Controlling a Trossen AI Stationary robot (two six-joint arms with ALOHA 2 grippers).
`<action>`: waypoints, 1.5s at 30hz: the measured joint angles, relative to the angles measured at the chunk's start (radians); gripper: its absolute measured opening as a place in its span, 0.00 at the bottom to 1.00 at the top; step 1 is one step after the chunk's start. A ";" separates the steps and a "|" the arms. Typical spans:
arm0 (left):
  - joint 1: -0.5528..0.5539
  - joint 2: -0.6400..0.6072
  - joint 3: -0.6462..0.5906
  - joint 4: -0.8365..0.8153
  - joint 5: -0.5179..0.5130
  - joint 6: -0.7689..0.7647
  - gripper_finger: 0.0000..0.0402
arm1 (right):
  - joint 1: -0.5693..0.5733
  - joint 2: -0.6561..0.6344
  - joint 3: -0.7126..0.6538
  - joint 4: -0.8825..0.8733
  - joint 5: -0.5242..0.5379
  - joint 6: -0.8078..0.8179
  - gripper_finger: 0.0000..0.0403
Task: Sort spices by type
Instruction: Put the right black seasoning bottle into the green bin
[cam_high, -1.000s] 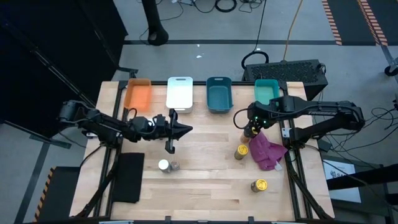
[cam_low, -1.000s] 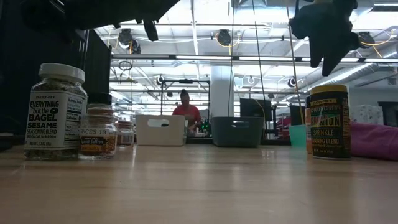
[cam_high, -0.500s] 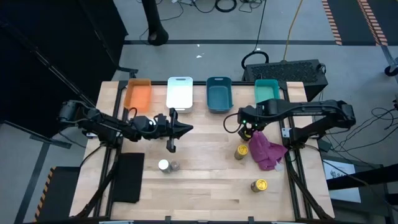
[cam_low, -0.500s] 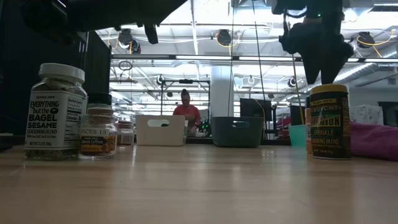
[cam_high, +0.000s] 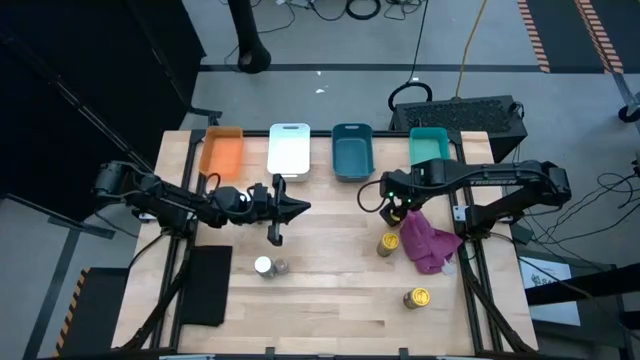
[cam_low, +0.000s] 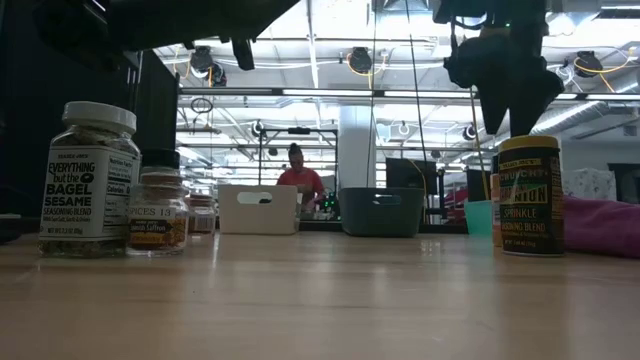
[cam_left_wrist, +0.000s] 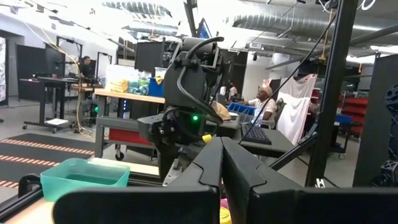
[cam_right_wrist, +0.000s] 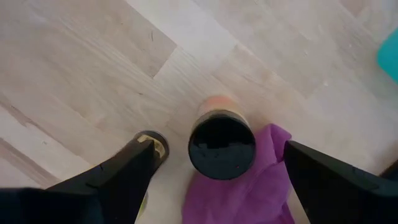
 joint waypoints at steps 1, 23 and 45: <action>0.000 0.000 0.000 0.000 0.000 0.000 0.03 | 0.000 0.000 -0.003 0.003 0.000 0.004 0.85; 0.000 0.000 0.000 -0.008 0.000 -0.005 0.03 | -0.007 0.000 -0.115 0.099 0.006 0.025 0.85; 0.001 0.000 0.000 -0.017 0.000 -0.005 0.03 | -0.025 0.000 -0.156 0.140 -0.008 0.041 0.63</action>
